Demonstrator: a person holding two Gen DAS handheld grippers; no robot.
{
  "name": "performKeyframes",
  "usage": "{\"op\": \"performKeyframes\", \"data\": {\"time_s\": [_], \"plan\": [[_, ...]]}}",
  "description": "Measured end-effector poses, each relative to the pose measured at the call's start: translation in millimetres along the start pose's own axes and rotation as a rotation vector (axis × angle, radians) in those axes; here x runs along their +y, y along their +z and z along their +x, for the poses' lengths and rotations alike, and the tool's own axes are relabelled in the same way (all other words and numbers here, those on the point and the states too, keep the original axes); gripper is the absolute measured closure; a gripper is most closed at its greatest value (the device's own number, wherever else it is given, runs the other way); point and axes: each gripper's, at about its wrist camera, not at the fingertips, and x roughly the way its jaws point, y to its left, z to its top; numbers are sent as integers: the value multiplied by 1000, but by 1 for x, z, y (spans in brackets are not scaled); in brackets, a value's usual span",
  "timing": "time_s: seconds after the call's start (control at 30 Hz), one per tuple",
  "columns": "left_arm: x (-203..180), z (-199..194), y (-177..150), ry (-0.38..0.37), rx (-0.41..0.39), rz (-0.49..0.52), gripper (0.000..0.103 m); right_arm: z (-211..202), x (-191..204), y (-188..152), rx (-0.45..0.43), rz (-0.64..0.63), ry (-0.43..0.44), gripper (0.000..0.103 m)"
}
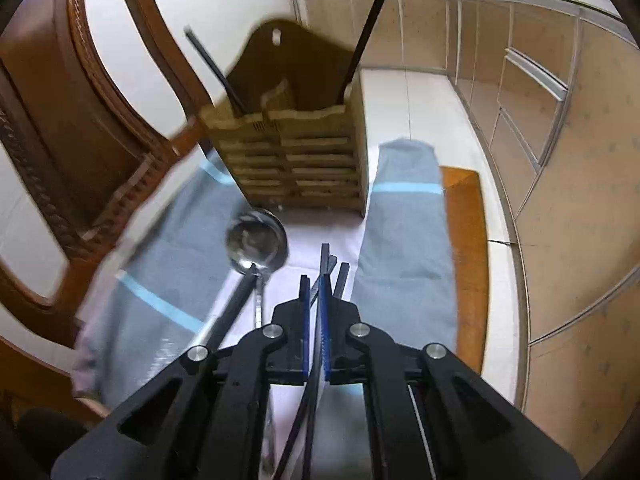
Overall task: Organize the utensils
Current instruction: 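Lift both held chopsticks off the cloth, then carry both held chopsticks toward the wooden holder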
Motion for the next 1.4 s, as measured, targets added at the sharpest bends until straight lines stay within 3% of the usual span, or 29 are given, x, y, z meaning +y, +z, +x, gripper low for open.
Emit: {"op": "performKeyframes", "data": {"time_s": [0.03, 0.07, 0.27, 0.4, 0.47, 0.53, 0.57, 0.7, 1.03, 1.4], "plan": [[-1, 2, -1, -2, 7, 1, 97, 14, 1, 2, 26, -15, -22, 62], [0, 0, -1, -6, 15, 5, 97, 26, 2, 3, 40, -22, -48, 57], [-6, 17, -10, -28, 50, 30, 97, 62, 4, 13, 37, -17, -81, 55], [0, 30, -17, -32, 73, 14, 97, 85, 8, 22, 64, -29, -120, 63], [3, 34, -19, -32, 82, 9, 97, 97, 6, 23, 101, -31, -131, 73], [5, 39, -19, -32, 92, 4, 97, 106, 4, 22, 125, -30, -136, 91], [7, 41, -20, -30, 94, 0, 97, 107, 3, 23, 119, -35, -138, 94], [10, 44, -21, -31, 98, -12, 97, 90, -3, 27, 71, 2, -112, 94], [9, 31, -22, -39, 82, -2, 97, -27, -10, 30, -131, 61, -12, 94], [2, 21, -20, -61, 55, 2, 97, -19, -22, 24, -203, 136, 55, 94]]}}
